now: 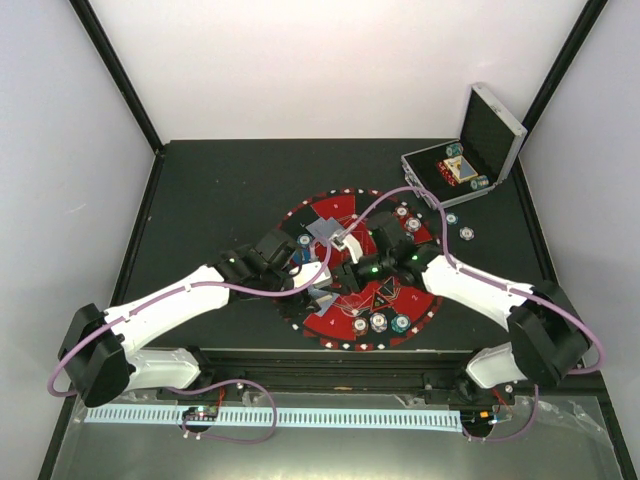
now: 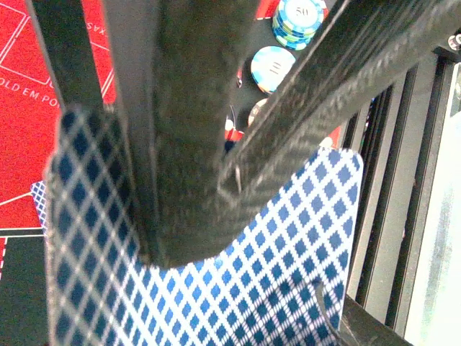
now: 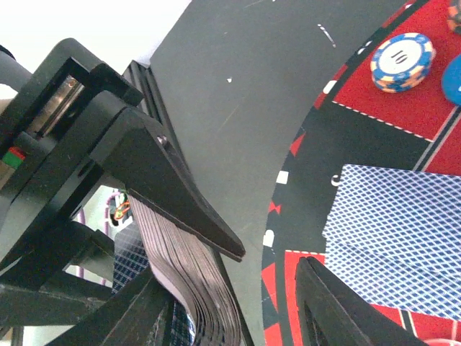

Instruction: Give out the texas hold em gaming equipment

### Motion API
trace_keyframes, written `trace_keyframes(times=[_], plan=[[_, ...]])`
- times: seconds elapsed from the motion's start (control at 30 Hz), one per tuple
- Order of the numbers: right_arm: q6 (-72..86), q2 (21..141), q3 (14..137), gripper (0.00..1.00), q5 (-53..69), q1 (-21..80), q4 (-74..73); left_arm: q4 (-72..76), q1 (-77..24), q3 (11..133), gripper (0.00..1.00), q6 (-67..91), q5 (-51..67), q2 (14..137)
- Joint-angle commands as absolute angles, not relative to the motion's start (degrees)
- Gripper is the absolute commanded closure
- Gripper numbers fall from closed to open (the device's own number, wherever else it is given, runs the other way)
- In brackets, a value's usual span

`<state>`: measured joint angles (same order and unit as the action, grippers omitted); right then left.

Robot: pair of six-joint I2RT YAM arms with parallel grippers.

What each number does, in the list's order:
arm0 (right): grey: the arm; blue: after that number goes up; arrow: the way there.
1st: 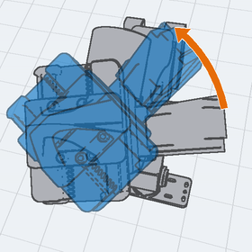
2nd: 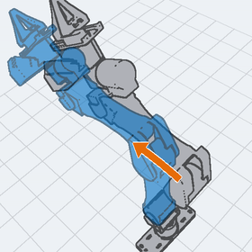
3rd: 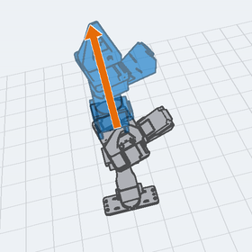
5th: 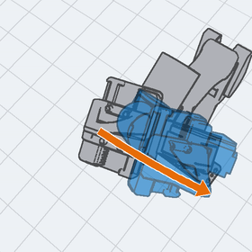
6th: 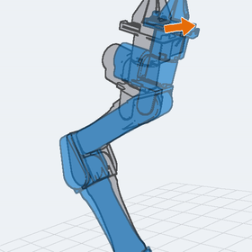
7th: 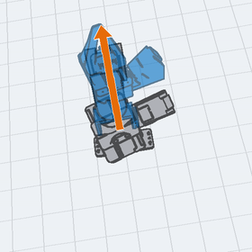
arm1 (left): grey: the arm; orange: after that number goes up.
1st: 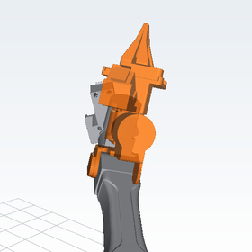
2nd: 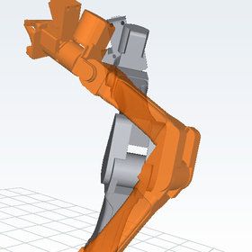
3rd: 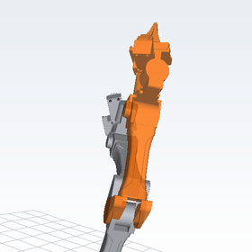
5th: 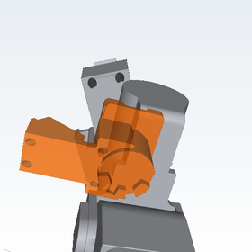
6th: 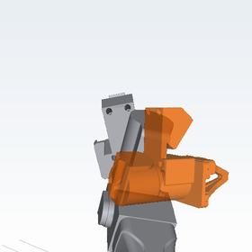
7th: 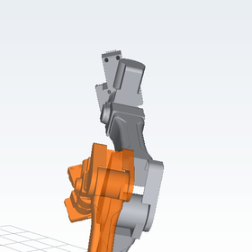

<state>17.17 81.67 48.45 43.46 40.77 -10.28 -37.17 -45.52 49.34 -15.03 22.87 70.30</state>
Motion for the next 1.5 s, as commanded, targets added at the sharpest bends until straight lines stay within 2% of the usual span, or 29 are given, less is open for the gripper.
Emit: trace_keyframes(times=[0.0, 0.1, 0.4, 0.57, 0.7, 0.93, 1.47], plan=[[14.4, 79.1, 49.1, 0.53, 37.8, 39.3, -15.6, -36.8, -45.9, 50.8, 0.59, -16.0, 24.0, 69.9], [14.0, 78.1, 49.2, 0.54, 37.6, 39.0, -16.4, -36.8, -45.9, 50.8, 0.59, -15.9, 23.7, 69.8], [13.7, 76.2, 49.5, 0.64, 37.0, 38.7, -18.1, -36.7, -45.9, 50.7, 0.60, -15.6, 23.0, 69.8], [13.2, 74.3, 49.5, 0.72, 36.5, 38.3, -19.6, -36.7, -45.9, 50.8, 0.59, -15.5, 22.7, 69.8], [13.1, 73.5, 49.5, 0.84, 36.9, 38.2, -20.3, -36.7, -45.9, 50.7, 0.60, -15.5, 22.6, 69.9], [13.2, 72.7, 49.2, 0.99, 38.2, 38.1, -20.0, -36.7, -45.9, 50.7, 0.60, -15.4, 22.3, 70.0], [10.1, 65.5, 49.5, 0.99, 32.3, 34.6, -28.6, -36.6, -45.8, 50.5, 0.60, -14.8, 19.5, 70.0]])
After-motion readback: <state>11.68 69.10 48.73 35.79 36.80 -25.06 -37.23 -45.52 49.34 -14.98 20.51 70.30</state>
